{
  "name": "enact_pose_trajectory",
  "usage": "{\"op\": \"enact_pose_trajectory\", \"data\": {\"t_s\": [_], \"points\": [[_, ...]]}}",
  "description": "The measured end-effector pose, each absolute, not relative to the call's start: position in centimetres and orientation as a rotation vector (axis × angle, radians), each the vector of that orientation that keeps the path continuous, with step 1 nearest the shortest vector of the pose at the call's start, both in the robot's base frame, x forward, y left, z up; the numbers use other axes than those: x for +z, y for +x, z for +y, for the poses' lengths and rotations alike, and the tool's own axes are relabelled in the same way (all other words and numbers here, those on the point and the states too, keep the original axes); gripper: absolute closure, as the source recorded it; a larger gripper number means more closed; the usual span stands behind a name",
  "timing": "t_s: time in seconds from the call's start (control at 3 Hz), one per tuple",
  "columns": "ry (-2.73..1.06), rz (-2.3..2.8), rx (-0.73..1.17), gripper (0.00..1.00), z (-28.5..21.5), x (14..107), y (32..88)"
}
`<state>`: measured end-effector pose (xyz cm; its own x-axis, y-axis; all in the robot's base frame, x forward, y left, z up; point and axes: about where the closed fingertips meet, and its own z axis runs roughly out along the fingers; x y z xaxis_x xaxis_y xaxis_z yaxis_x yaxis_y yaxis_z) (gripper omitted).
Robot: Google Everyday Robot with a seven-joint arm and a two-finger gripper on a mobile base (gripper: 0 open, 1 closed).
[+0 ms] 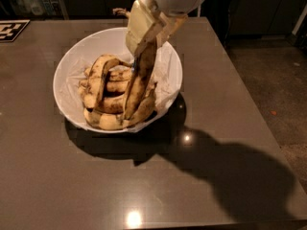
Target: Pick banana from white bowl
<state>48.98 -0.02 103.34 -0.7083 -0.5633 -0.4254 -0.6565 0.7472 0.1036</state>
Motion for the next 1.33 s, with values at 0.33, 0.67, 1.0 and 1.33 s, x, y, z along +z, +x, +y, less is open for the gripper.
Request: {"op": "enact_pose_trajectory", "data": {"t_s": [0.33, 0.67, 1.0, 1.33], "points": [[-0.943, 2.553, 0.385, 1.0, -0.5, 104.3, 48.5], [-0.937, 2.561, 0.424, 1.0, -1.9, 104.4, 47.9], [-0.867, 2.59, 0.435, 1.0, -4.7, 104.0, 47.0], [-0.791, 2.618, 0.433, 1.0, -7.3, 103.3, 45.6]]}}
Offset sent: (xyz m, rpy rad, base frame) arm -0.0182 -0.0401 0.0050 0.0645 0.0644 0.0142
